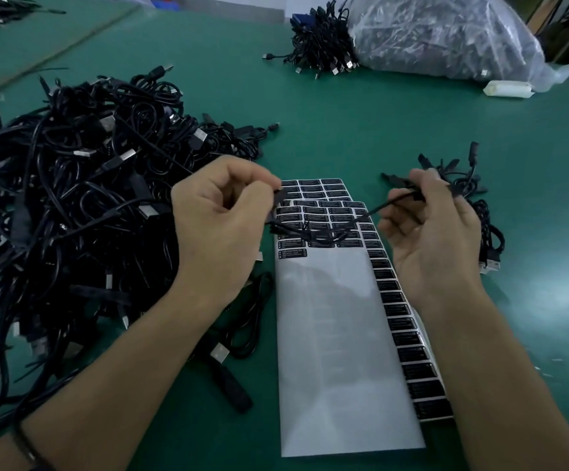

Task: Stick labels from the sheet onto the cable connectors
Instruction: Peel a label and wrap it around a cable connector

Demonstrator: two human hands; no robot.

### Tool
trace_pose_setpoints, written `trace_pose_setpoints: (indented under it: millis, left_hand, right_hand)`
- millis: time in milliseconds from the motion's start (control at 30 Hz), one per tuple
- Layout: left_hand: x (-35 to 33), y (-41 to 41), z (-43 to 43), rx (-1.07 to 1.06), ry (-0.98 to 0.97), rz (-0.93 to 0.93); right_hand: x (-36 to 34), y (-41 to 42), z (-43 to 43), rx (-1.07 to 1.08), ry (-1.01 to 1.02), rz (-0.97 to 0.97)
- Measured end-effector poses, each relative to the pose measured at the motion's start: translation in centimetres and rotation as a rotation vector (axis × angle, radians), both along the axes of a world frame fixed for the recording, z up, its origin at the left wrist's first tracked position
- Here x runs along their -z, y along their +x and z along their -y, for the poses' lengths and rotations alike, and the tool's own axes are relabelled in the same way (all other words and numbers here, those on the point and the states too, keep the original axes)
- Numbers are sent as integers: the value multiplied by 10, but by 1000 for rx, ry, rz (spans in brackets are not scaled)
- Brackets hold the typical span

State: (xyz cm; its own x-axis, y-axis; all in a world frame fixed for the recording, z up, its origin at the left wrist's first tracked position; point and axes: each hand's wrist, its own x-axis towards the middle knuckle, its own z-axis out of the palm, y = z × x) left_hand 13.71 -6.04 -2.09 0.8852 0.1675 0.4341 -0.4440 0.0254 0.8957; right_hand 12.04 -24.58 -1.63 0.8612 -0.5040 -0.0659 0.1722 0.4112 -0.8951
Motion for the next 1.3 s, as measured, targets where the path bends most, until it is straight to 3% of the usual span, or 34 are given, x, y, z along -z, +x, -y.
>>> trace_pose_setpoints:
  millis: [133, 233, 367, 467, 567, 700, 833, 967, 1133, 1200, 1300]
  left_hand:
    - [0, 2, -1, -96, -10, 19]
    - [3, 2, -4, -218, 151, 63]
    - [3, -3, -3, -338, 451, 354]
    - [9, -5, 3, -267, 622, 560]
    - [9, -9, 6, -88, 598, 475]
    - [9, -11, 9, 173, 343, 181]
    - [10, -9, 10, 283, 411, 69]
    - [12, -8, 9, 330, 436, 61]
    - [11, -6, 7, 274, 357, 39]
    - [13, -5, 6, 231, 354, 35]
    - [18, -4, 4, 193, 495, 1]
  right_hand:
    - [2, -1, 2, 12, -174, -41]
    - [2, -2, 0, -50, -172, -39]
    - [0, -3, -4, -134, -189, 40]
    - [-1, -5, -5, -202, -158, 108]
    - [-1, -6, -5, -379, -86, 203]
    - [1, -6, -5, -628, -200, 260]
    - [4, -7, -6, -742, -253, 296]
    - [3, -6, -3, -601, -457, 193]
    - [0, -3, -3, -308, -385, 3]
    - [1, -3, 0, -157, -480, -126]
    - [-1, -5, 1, -115, -556, -260]
